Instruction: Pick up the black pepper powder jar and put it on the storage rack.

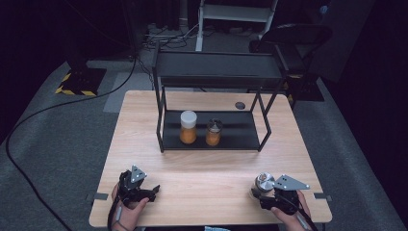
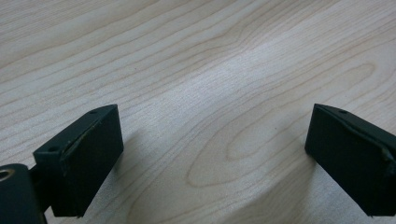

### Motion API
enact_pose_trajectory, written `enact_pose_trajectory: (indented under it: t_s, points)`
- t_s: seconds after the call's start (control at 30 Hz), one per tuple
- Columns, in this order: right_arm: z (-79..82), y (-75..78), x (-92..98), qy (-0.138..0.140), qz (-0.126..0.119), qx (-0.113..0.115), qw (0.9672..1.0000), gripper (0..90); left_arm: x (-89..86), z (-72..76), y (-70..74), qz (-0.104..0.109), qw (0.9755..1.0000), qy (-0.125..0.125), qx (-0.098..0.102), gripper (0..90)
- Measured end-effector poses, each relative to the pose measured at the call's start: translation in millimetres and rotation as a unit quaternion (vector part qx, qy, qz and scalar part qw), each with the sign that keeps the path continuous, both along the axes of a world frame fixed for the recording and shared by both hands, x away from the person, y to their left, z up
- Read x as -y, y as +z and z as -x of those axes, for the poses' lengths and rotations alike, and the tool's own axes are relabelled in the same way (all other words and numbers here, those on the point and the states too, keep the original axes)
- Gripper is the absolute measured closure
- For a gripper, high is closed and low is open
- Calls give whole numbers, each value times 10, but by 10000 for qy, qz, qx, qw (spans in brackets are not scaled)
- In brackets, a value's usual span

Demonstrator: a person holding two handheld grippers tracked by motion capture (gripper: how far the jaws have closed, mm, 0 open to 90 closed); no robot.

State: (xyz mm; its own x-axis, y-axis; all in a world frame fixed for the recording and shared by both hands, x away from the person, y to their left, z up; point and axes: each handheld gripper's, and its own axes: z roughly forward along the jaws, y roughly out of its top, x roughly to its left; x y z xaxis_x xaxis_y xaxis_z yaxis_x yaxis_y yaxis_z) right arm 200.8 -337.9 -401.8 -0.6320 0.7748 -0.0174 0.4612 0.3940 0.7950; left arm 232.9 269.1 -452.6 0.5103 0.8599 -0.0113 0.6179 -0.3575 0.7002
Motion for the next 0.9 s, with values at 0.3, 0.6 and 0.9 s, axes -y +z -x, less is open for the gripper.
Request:
enact_pose_trajectory:
  t_s: [0.3,0.6,0.9]
  points:
    - [-105,224,44,1,46,113,9999,317,-2,-2,-2,10,10000,-1,-1,43]
    - [-255,401,62,-30,29,127,9999,318,8,-16,1,5,10000,62,-5,42]
    - [-406,539,108,-76,-37,131,9999,318,10,-15,1,3,10000,68,-4,42]
